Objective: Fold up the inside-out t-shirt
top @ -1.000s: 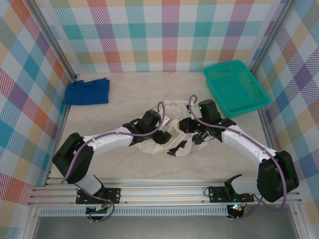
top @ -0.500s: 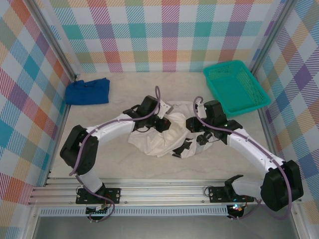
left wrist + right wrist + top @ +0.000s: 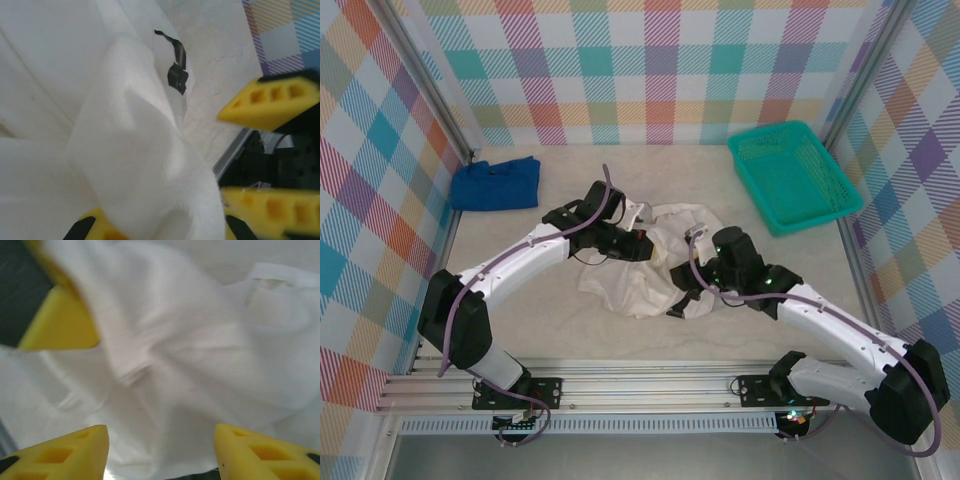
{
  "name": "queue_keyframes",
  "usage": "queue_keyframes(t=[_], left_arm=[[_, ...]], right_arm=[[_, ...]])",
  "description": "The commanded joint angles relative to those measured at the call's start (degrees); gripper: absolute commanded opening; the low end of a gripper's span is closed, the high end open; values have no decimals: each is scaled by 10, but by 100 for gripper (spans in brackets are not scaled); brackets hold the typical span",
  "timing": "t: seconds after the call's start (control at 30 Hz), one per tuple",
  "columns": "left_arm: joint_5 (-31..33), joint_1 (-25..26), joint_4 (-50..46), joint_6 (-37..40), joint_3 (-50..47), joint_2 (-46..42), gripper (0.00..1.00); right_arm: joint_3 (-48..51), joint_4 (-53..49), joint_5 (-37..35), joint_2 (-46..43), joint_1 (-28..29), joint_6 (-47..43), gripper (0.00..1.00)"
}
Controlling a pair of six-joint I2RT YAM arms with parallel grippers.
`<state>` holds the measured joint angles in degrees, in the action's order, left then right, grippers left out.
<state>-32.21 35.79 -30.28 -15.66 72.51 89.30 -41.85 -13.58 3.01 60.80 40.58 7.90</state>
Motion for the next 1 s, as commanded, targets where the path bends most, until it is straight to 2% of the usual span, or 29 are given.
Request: queue_keyframes(t=[0.0,0.1,0.17,0.2,0.27,0.37,0.43,0.5,0.57,0.63,0.7,0.83,0.97], left_arm=[[-38,-3,-27,-7,20,-12,0],[-42,-3,-31,-1,20,-13,0],[-42,-3,-32,4,19,-13,0],[-41,-3,-34,7,18,-14,0],[-33,-4,-35,10,15,-16,0],[11,-9,-41,12,12,-22,0],[61,-17,-42,12,5,-29,0],[127,-20,-39,16,-3,-33,0],[181,-21,-36,30,-8,-34,3],[211,-20,-24,42,-13,-34,14],[231,-21,-11,45,-24,-42,27],[268,-13,20,41,-75,-99,48],[271,6,54,47,-139,-174,54]], right_arm=[[7,69,-19,35,10,-29,67],[-18,99,-16,90,13,-52,70],[-35,119,-28,127,13,-56,67],[-45,121,-33,141,13,-58,61],[-61,115,-35,158,13,-63,42],[-59,97,6,145,9,-68,19],[-47,78,83,119,-8,-65,7],[-38,61,178,96,-36,-54,1],[-35,49,267,82,-63,-39,0],[-39,50,345,80,-87,-11,0],[-41,63,385,84,-97,13,0],[-30,131,430,94,-120,83,0],[-29,183,454,114,-132,130,0]])
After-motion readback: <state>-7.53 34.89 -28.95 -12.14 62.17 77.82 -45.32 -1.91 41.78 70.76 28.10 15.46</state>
